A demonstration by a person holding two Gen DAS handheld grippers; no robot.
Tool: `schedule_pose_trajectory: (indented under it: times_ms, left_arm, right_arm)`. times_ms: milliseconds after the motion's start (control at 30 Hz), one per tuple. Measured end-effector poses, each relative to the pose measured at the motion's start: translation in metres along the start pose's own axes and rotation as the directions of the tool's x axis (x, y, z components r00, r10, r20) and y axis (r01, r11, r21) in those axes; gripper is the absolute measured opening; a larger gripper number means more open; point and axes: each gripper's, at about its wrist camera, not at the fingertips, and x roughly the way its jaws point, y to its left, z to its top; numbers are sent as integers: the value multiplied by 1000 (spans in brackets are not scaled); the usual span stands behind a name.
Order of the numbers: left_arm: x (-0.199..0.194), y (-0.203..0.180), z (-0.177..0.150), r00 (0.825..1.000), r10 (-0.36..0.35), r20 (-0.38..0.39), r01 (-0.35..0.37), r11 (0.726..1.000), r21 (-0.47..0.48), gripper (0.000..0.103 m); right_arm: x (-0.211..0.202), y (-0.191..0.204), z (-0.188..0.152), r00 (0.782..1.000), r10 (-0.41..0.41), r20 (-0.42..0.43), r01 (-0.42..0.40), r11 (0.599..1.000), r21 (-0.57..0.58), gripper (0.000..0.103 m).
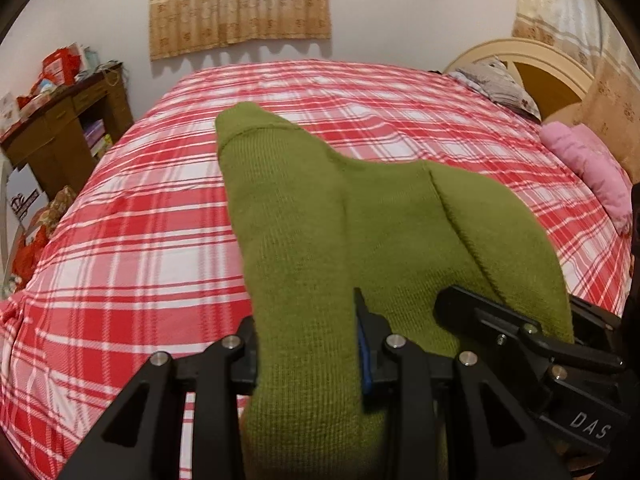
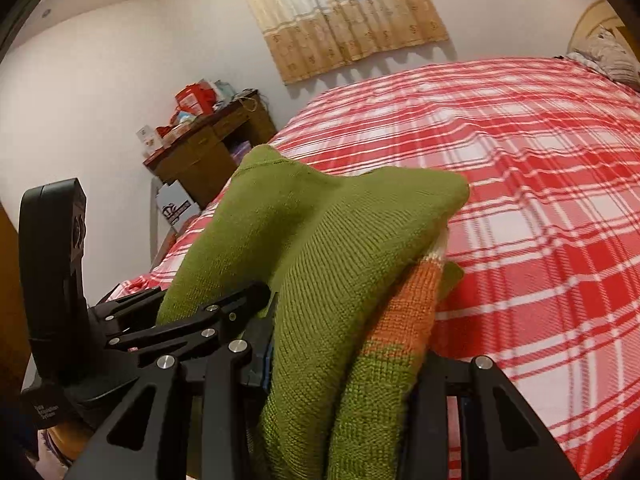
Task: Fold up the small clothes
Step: 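Lift the folded sweater with both grippers and carry it toward the bed corner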
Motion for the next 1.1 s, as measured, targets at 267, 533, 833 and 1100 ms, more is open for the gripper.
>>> schedule_pose_trajectory:
  times_ms: [267, 533, 833, 1100]
  left_arm:
    - [-10, 44, -7, 999, 50, 8, -49, 997, -67, 34]
    - [-20, 90, -16, 994, 109, 9, -107, 986, -130, 34]
    - [-26, 132, -23, 987, 161, 2, -157, 968, -195, 34]
    - [-38, 180, -27, 974, 225, 14, -215, 945, -248, 34]
  right_arm:
    - [26, 37, 3, 998, 57, -28, -58, 997, -41, 38]
    - [57, 79, 5, 990, 120, -68, -126, 988, -88, 38]
    - [89, 118, 6, 978, 176, -109, -190, 974, -127, 38]
    - [121, 167, 13, 958, 251, -137, -272, 949, -160, 38]
